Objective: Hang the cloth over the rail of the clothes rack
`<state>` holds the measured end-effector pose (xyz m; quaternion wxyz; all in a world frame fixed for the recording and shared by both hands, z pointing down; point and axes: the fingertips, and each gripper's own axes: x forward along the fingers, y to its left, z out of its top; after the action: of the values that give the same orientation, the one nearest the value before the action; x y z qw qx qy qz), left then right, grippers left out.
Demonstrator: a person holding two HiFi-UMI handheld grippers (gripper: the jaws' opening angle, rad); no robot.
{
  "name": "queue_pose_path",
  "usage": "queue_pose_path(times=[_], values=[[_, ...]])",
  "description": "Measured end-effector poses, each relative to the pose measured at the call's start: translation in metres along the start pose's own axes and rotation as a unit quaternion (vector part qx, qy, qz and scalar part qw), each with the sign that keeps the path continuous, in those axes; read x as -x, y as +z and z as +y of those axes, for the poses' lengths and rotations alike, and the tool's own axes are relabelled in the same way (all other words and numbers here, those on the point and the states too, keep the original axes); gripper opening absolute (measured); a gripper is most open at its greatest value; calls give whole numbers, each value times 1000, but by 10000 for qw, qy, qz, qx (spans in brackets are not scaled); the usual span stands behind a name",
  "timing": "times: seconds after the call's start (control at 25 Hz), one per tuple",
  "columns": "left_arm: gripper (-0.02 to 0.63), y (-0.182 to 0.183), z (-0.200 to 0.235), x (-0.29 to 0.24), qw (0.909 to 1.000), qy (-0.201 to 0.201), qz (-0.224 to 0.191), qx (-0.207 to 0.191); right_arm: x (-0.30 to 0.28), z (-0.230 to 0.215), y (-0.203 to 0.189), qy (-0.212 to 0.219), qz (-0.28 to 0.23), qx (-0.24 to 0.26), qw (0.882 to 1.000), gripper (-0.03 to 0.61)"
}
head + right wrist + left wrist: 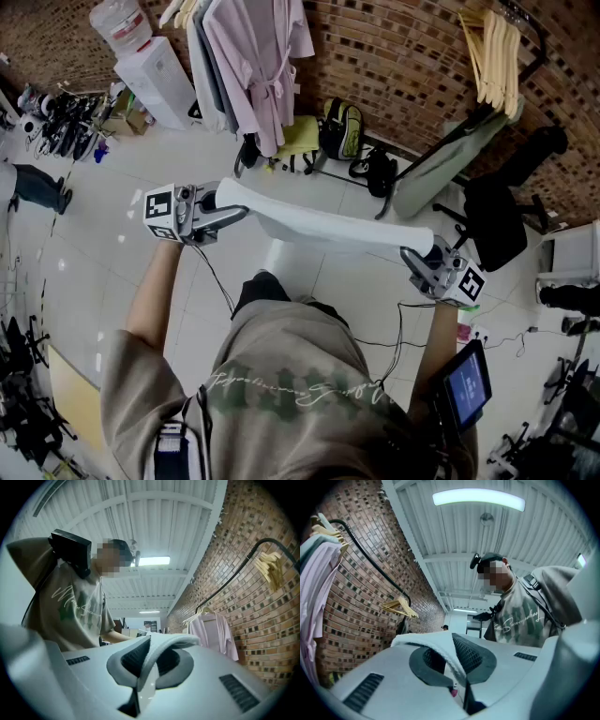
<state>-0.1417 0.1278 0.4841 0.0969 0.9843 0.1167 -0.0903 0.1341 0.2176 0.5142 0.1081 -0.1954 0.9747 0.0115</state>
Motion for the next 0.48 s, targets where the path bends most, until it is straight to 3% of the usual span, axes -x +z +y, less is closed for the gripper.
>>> queue_pose_path(times=[0.2,0.48], values=[[17,9,21,-8,9993,-162,-302,116,-6,-20,20,15,-7,186,9998,17],[17,18,106,-12,9998,40,149,-106,-16,-99,19,-219,169,-22,9996,17]])
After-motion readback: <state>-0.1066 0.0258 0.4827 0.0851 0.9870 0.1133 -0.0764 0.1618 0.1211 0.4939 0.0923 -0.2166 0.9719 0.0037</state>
